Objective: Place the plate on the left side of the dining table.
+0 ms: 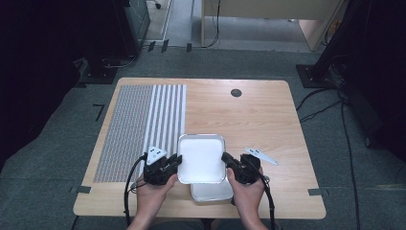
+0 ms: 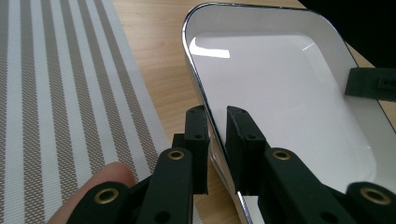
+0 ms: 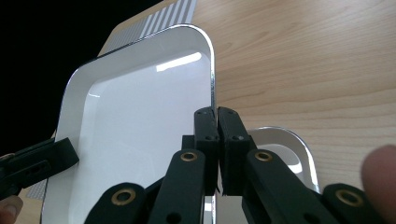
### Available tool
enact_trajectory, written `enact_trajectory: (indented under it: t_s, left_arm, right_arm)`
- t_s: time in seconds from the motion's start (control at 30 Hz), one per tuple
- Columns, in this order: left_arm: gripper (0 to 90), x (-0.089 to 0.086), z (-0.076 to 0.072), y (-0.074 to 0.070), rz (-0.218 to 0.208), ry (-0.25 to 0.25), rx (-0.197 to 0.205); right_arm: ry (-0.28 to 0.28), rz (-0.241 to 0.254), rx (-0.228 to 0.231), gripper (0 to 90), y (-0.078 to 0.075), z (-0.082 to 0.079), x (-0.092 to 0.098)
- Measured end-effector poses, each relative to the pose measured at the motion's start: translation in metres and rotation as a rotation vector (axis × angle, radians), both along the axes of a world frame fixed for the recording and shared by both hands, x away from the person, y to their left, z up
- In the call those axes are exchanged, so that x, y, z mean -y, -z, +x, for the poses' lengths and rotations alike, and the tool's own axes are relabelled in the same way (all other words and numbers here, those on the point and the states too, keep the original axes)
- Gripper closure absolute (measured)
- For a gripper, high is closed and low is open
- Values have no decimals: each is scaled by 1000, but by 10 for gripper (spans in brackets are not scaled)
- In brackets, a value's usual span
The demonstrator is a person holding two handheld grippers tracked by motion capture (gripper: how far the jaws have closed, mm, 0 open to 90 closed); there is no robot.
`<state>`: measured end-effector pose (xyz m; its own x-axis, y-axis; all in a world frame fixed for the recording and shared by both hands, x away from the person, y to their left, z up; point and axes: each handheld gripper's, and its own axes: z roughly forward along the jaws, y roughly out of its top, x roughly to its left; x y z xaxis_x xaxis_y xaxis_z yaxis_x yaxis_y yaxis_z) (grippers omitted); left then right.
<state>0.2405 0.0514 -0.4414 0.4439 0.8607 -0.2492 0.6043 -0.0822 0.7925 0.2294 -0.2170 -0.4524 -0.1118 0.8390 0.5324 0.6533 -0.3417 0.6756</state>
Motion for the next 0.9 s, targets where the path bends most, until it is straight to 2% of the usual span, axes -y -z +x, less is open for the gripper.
enact_trajectory:
  t_s: [0.3, 0.4, 0.43, 0.63, 0.67, 0.8, 0.9]
  left_arm:
    - [820, -24, 9, -5, -28, -49, -16]
    - [837, -29, 12, -7, -21, -62, -9]
    - [842, -33, 14, -9, 1, -74, 11]
    - [855, -46, 22, -14, 9, -98, 18]
    - [861, -50, 23, -15, 7, -105, 18]
    - [869, -60, 26, -17, 0, -122, 19]
    - [871, -74, 30, -19, -37, -140, 7]
  right_arm:
    - [-42, -11, -13, 890, -6, 15, -22]
    - [-52, -8, -19, 891, -6, 19, -28]
    - [-61, -7, -22, 891, -7, 23, -35]
    - [-71, -2, -25, 893, -7, 31, -48]
    - [-80, -4, -26, 894, -8, 35, -56]
    - [-88, -1, -29, 894, -9, 39, -64]
    - [-99, 5, -37, 893, -11, 45, -77]
